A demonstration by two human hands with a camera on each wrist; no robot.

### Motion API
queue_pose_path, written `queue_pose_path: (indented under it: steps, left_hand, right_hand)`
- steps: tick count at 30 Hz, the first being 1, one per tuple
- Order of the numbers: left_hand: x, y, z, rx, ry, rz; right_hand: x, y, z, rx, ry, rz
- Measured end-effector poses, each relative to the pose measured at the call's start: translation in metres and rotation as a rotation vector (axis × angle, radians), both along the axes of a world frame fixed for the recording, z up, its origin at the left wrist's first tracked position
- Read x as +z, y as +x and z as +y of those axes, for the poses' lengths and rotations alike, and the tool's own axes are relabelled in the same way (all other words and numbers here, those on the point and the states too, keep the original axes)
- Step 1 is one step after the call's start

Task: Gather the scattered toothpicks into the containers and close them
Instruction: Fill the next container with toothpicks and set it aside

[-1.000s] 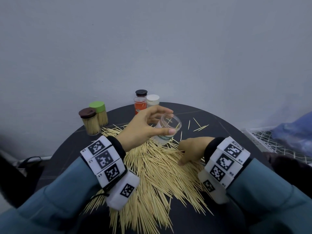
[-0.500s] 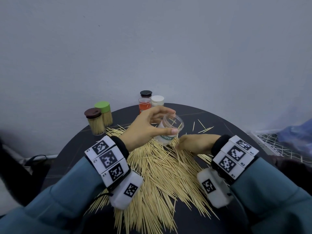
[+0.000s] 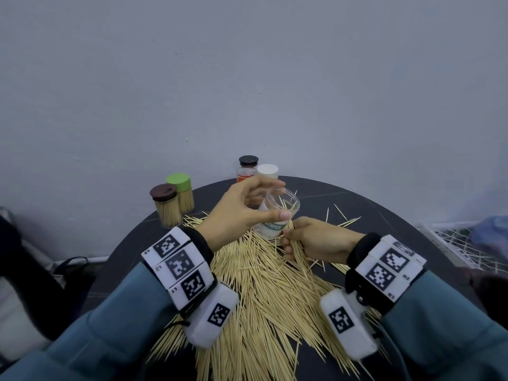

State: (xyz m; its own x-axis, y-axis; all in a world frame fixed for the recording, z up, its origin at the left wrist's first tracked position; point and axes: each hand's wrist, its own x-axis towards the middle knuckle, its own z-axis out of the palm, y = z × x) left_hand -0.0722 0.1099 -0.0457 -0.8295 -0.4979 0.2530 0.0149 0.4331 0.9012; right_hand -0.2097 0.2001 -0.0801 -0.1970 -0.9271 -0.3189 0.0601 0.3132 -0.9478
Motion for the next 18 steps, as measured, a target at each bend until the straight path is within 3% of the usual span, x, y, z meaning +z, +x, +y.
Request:
queue_pose_path:
  steps: [9,18]
  left_hand:
    - [0.005,0.004,-0.014,0.112,0.22,0.114]
    - [0.0,0.004,-0.016,0.038,0.116,-0.061]
  right_hand:
    - [0.009,-0.002,-0.004,-0.12,-0.218,-0.001]
    - [0.066,-0.005,-0.001,-0.35,-0.671,-0.122]
